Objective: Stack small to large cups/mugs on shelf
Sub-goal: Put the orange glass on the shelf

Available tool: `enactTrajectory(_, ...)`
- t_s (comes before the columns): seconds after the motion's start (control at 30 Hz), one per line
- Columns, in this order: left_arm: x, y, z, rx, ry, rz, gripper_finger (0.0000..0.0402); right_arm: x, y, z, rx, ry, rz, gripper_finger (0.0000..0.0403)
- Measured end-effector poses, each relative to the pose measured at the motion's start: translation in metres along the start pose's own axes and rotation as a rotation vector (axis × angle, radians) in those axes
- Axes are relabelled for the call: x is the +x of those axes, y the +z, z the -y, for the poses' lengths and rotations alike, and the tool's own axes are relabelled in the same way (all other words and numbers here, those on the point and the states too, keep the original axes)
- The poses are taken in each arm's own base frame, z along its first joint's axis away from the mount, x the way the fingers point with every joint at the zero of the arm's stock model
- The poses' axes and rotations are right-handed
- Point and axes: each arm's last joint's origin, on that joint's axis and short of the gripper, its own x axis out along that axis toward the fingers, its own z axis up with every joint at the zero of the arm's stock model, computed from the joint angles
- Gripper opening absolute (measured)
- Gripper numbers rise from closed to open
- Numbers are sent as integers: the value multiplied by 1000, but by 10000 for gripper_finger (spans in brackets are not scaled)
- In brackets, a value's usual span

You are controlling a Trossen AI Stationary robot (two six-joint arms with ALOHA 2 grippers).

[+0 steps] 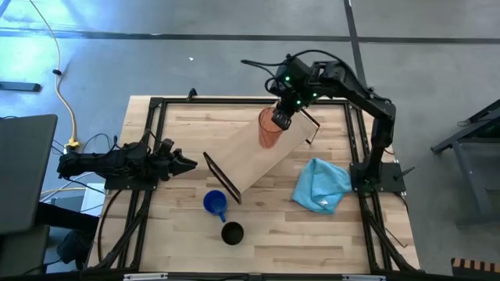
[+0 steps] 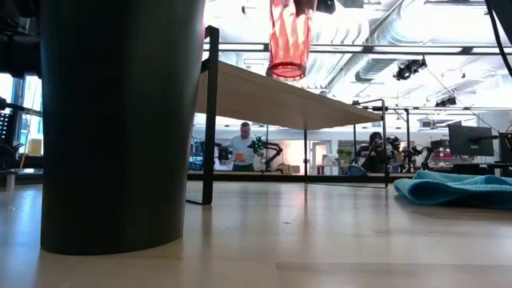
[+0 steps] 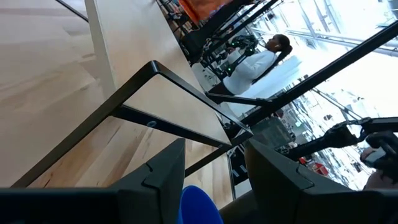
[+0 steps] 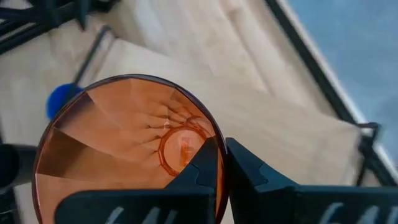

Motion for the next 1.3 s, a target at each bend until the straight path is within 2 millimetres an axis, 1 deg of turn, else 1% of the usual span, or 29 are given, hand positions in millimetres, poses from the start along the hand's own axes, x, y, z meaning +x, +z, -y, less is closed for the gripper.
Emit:
enactTrajectory(0.13, 0, 0, 0, 2, 0, 0, 156, -5, -1, 14, 32, -31, -8, 0)
enactTrajectory(0.43, 0, 0, 0, 2, 0, 0, 156, -7, -1, 35, 57, -111, -13, 0)
enactTrajectory(0.93, 0, 0, 0, 2, 0, 0, 156, -13, -4, 77, 126, -183, -42, 0)
enactTrajectory(1.1, 0, 0, 0, 2, 0, 0, 156, -6, -7, 84, 146, -189, -76, 0)
enactTrajectory(1.3, 0, 0, 0, 2, 0, 0, 156, 4, -9, 86, 144, -177, -118, 0)
